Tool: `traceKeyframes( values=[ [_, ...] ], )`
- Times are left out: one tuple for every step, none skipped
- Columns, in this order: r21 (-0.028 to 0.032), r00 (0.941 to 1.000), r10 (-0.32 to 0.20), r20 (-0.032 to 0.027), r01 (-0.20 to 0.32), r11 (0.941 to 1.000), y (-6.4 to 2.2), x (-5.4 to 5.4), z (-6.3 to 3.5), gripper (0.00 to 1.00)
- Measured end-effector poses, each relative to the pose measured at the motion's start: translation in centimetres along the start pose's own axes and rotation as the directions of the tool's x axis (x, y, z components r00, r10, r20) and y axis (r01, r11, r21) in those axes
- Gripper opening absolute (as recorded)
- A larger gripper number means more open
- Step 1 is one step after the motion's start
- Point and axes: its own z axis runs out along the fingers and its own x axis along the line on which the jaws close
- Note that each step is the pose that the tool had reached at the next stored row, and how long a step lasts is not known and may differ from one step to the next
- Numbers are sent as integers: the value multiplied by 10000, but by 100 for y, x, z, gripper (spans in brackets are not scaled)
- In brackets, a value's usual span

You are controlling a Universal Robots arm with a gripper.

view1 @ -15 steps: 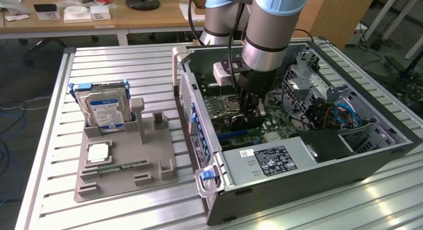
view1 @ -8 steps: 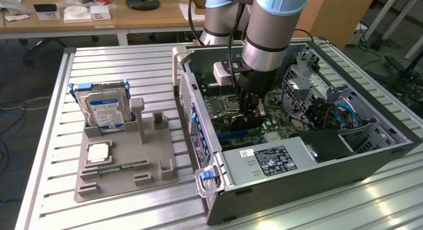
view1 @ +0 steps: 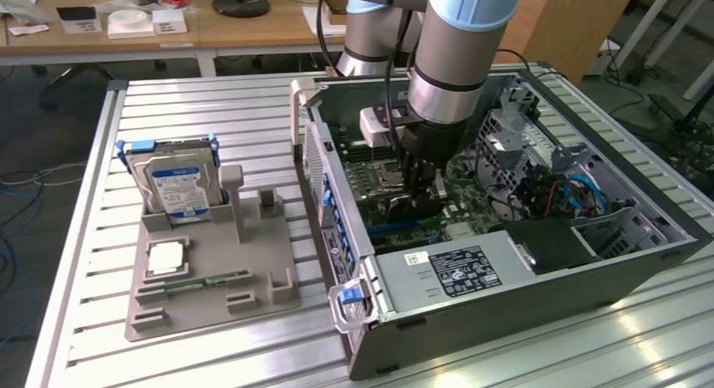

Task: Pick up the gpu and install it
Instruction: 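Insert the gpu into the slot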

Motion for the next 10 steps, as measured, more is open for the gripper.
traceKeyframes(
  values=[
    [-6, 10000, 0, 1, 0, 10000, 0, 0, 7, 27],
    [-19, 10000, 4, 1, -4, 10000, 0, 0, 15, 27],
    [-33, 10000, 9, 1, -9, 10000, 0, 0, 23, 27],
    [-43, 10000, 13, 1, -13, 10000, 1, 0, 31, 27],
    [-52, 10000, 15, -1, -15, 10000, 1, 1, 39, 27],
    [-57, 10000, 17, 1, -17, 10000, 1, 1, 47, 27],
    [-61, 10000, 18, 0, -18, 10000, 1, 1, 53, 27],
    [-64, 10000, 19, 0, -19, 10000, 2, 1, 59, 27],
    [-67, 10000, 19, -4, -19, 10000, 2, 2, 62, 27],
    [-68, 10000, 19, -6, -19, 10000, 2, 2, 63, 27]
  ],
)
